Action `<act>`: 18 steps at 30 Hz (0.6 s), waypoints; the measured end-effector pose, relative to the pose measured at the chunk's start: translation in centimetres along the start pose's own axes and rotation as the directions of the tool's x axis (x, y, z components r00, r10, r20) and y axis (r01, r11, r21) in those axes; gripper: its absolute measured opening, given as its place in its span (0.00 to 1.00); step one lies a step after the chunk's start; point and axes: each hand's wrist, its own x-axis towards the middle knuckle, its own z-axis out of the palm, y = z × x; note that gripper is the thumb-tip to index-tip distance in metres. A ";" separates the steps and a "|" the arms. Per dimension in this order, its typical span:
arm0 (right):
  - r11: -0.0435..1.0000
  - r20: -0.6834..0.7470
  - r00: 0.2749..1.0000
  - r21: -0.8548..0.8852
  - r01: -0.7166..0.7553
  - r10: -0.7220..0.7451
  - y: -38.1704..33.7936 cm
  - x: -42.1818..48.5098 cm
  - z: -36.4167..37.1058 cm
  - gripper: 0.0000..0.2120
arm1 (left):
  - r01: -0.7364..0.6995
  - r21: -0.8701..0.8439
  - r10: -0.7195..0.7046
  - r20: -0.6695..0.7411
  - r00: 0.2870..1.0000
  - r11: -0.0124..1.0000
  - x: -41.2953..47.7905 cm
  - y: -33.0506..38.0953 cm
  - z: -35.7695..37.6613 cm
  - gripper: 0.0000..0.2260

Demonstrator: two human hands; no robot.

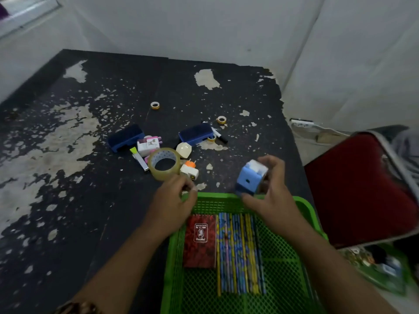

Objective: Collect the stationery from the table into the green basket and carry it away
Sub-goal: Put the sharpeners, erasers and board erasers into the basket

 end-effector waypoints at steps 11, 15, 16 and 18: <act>0.974 -0.384 0.917 -0.148 -0.173 0.105 9.8 -7.4 1.0 0.33 | -0.216 0.302 0.113 0.323 0.939 0.928 -1.8 4.4 6.7 0.25; 0.944 -0.491 0.854 -0.166 -0.284 0.171 10.0 -5.8 1.1 0.34 | -0.203 0.285 0.100 0.340 0.935 0.937 -2.1 4.4 6.7 0.27; 0.941 -0.499 0.846 -0.157 -0.300 0.187 9.9 -5.6 1.3 0.34 | -0.200 0.281 0.095 0.345 0.934 0.939 -2.1 4.3 6.7 0.27; 0.936 -0.502 0.835 -0.125 -0.329 0.226 9.8 -5.2 1.6 0.33 | -0.192 0.269 0.086 0.362 0.928 0.944 -2.1 4.3 6.6 0.27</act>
